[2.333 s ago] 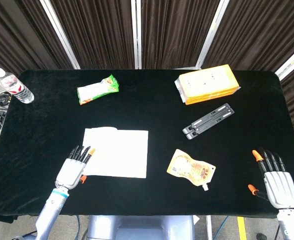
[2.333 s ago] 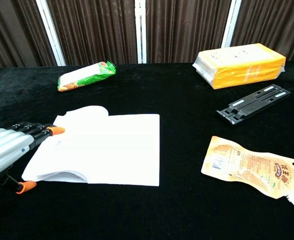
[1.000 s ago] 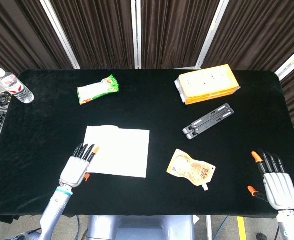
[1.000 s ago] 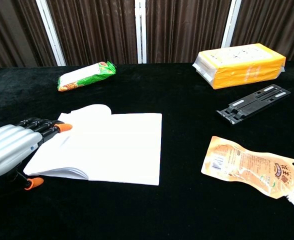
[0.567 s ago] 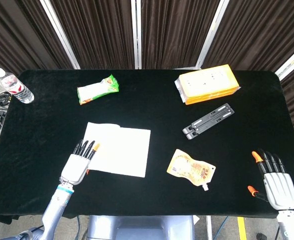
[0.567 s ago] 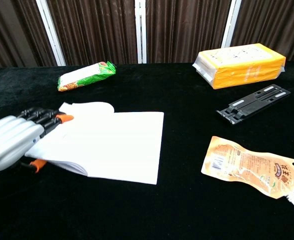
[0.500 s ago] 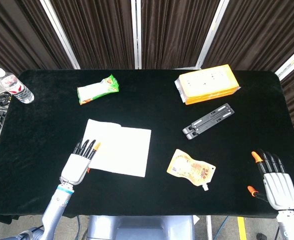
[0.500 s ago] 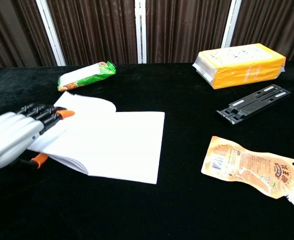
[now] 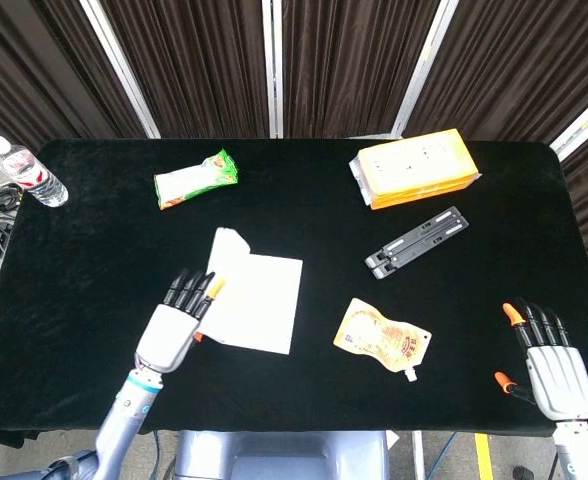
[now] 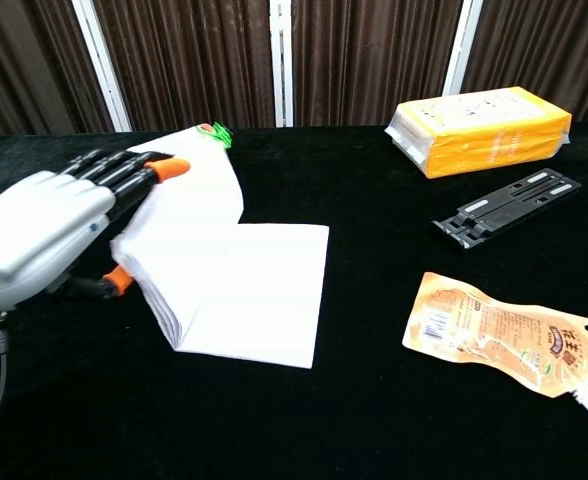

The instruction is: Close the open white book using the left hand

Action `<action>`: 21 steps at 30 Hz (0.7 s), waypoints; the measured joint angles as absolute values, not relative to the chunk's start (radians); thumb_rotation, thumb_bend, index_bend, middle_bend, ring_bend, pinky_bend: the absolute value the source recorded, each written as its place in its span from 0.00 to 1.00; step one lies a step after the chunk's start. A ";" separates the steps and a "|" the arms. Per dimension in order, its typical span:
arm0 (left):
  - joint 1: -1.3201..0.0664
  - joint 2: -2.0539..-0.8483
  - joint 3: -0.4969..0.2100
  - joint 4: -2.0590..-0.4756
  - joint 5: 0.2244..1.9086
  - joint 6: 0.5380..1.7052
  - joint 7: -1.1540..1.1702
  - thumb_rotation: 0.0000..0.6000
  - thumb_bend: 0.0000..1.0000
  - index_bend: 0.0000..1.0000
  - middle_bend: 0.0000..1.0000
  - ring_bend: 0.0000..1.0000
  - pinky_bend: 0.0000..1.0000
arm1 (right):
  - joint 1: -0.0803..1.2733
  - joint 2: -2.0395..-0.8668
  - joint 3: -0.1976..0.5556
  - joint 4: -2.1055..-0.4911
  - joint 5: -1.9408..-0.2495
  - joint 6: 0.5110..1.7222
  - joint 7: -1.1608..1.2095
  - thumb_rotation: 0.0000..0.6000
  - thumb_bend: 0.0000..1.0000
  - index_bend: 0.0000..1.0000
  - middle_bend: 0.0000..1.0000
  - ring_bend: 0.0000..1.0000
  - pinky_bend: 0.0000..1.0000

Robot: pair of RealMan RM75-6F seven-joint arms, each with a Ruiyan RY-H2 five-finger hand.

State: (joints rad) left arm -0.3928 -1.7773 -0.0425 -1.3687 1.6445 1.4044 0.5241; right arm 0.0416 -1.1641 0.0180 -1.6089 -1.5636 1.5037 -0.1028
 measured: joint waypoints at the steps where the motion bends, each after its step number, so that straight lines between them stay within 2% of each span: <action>1: -0.395 -1.783 -0.045 -1.375 1.647 1.405 0.535 1.00 0.51 0.00 0.00 0.00 0.00 | 0.041 -1.163 0.018 -1.610 -1.564 1.505 -0.101 1.00 0.04 0.00 0.00 0.00 0.00; 11: -0.370 -1.743 -0.047 -1.418 1.662 1.466 0.510 1.00 0.46 0.00 0.00 0.00 0.00 | 0.039 -1.160 0.018 -1.611 -1.569 1.511 -0.100 1.00 0.04 0.00 0.00 0.00 0.00; 15: -0.343 -1.690 -0.038 -1.432 1.657 1.489 0.481 1.00 0.39 0.00 0.00 0.00 0.00 | 0.039 -1.164 0.017 -1.611 -1.567 1.507 -0.110 1.00 0.04 0.00 0.00 0.00 0.00; 21: -0.274 -1.575 -0.013 -1.467 1.596 1.509 0.455 1.00 0.22 0.00 0.00 0.00 0.00 | 0.040 -1.167 0.020 -1.610 -1.564 1.508 -0.118 1.00 0.04 0.00 0.00 0.00 0.00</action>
State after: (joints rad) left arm -0.2745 -1.5754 -0.0127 -1.4671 1.5959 1.5091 0.4552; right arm 0.0398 -1.1674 0.0203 -1.6097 -1.5637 1.5084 -0.1177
